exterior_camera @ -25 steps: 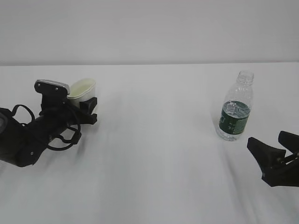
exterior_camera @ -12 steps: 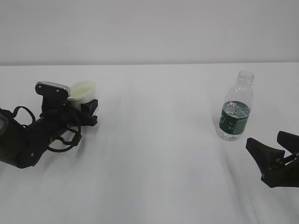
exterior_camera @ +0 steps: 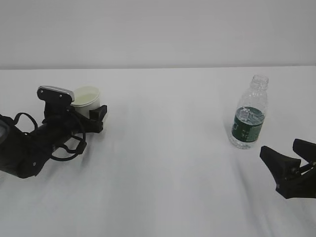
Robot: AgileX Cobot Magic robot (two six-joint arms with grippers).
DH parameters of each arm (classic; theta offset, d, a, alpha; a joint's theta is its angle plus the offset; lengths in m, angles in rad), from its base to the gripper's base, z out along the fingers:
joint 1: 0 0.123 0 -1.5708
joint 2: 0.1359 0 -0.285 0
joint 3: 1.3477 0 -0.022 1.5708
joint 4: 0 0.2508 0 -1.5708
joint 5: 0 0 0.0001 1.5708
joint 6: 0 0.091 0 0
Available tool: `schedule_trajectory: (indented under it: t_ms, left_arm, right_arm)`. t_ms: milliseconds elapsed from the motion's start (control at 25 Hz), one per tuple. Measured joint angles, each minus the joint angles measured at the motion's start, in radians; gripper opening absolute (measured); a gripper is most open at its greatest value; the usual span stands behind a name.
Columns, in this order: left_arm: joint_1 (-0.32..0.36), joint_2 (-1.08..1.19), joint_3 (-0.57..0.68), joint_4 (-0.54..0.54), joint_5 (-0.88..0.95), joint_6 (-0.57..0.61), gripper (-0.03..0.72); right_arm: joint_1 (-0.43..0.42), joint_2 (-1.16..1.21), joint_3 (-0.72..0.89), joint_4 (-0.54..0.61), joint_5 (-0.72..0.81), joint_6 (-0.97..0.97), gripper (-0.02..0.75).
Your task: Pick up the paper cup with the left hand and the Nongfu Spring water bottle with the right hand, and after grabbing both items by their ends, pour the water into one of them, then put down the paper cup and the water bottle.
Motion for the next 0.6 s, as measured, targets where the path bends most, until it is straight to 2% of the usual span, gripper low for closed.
schedule_trajectory:
  t_ms: [200, 600]
  left_arm:
    - [0.000, 0.000, 0.005, 0.001, -0.001, 0.000, 0.661]
    - [0.000, -0.058, 0.097, 0.001, -0.004, 0.000, 0.659]
  right_arm:
    - [0.000, 0.000, 0.000, 0.000, 0.000, -0.002, 0.588]
    - [0.000, 0.000, 0.000, 0.000, 0.000, 0.046, 0.587]
